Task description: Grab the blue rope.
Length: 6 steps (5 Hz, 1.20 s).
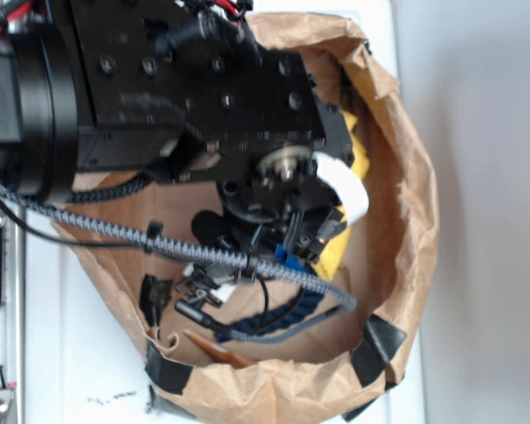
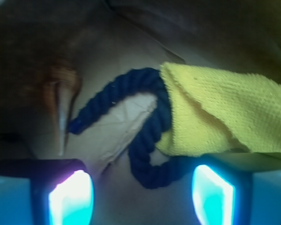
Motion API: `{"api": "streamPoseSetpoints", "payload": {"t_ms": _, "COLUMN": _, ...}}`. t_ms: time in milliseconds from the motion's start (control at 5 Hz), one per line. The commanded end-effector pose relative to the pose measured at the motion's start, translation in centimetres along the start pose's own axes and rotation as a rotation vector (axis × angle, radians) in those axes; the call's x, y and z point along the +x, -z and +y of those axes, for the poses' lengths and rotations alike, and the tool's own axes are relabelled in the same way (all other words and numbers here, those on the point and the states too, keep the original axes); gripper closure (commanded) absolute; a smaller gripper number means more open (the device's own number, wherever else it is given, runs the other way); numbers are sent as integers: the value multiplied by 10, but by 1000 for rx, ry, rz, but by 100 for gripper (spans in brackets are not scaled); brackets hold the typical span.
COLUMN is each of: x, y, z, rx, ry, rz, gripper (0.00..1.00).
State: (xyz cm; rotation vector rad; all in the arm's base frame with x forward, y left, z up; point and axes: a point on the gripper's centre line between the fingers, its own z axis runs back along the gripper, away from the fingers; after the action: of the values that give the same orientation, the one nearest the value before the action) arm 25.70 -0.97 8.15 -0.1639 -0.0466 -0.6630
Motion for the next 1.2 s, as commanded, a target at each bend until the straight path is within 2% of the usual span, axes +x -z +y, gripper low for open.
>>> {"api": "streamPoseSetpoints", "payload": {"t_ms": 0, "x": 3, "y": 0, "z": 2, "rx": 26, "ry": -8, "rz": -42, "gripper": 0}}
{"api": "streamPoseSetpoints", "payload": {"t_ms": 200, "x": 2, "y": 8, "z": 1, "rx": 43, "ry": 54, "rz": -55, "gripper": 0}}
{"api": "streamPoseSetpoints", "payload": {"t_ms": 400, "x": 7, "y": 10, "z": 0, "rx": 23, "ry": 39, "rz": -49, "gripper": 0}}
{"api": "streamPoseSetpoints", "payload": {"t_ms": 600, "x": 13, "y": -14, "z": 1, "rx": -62, "ry": -66, "rz": -80, "gripper": 0}}
{"api": "streamPoseSetpoints", "payload": {"t_ms": 800, "x": 17, "y": -31, "z": 4, "rx": -139, "ry": -322, "rz": -152, "gripper": 0}}
{"api": "streamPoseSetpoints", "payload": {"t_ms": 1000, "x": 16, "y": -34, "z": 7, "rx": -129, "ry": -571, "rz": -195, "gripper": 0}}
